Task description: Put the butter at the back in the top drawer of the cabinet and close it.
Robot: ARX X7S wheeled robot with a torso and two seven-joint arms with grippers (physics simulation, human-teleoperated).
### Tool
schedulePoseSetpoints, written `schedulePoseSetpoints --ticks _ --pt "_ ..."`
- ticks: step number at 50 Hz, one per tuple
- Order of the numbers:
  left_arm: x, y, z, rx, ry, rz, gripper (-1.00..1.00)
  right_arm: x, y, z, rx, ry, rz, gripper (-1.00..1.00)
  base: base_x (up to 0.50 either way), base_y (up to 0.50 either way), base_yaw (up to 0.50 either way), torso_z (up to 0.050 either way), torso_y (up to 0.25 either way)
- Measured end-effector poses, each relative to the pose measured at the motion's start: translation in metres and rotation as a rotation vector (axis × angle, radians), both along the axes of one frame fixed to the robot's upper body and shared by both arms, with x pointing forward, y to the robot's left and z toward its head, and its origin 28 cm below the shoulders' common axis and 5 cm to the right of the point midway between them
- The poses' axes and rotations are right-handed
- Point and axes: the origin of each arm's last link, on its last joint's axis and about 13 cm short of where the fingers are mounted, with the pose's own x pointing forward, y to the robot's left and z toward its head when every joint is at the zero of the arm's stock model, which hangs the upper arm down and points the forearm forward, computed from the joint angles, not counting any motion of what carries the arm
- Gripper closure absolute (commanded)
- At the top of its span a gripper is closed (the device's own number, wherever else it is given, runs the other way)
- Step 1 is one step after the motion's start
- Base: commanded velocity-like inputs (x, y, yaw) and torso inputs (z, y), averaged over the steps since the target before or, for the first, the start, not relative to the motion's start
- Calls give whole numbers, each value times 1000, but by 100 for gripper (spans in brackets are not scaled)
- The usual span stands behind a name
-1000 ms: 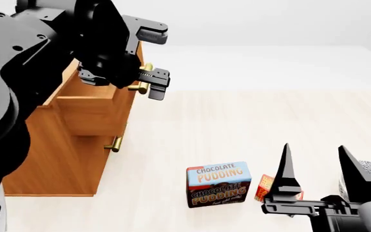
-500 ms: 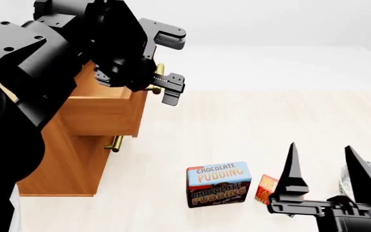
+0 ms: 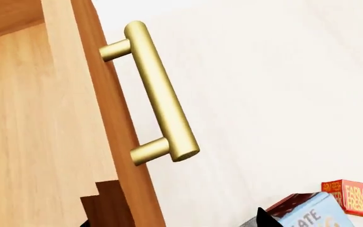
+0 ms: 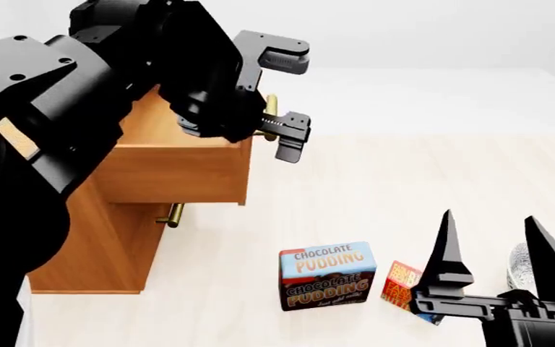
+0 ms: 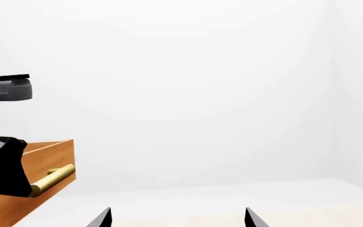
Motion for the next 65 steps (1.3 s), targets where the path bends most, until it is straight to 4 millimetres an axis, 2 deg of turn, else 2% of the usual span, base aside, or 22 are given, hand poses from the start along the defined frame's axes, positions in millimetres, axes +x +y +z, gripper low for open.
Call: schedulePoseSetpoints --ticks 17,48,58,65 --pt "-6 -13 2 -64 16 -66 -100 2 -3 0 13 2 -5 -100 0 0 0 0 0" --pt "-4 -6 -2 -51 -18 -124 -100 1 -7 0 22 -4 -9 -100 2 -2 -4 0 0" --pt "-2 -9 10 -65 -107 -100 -100 0 -6 1 20 -5 -9 -100 0 0 0 0 0" --pt "-3 -17 30 -130 -203 -112 -100 0 -6 1 17 -6 -9 -100 0 0 0 0 0"
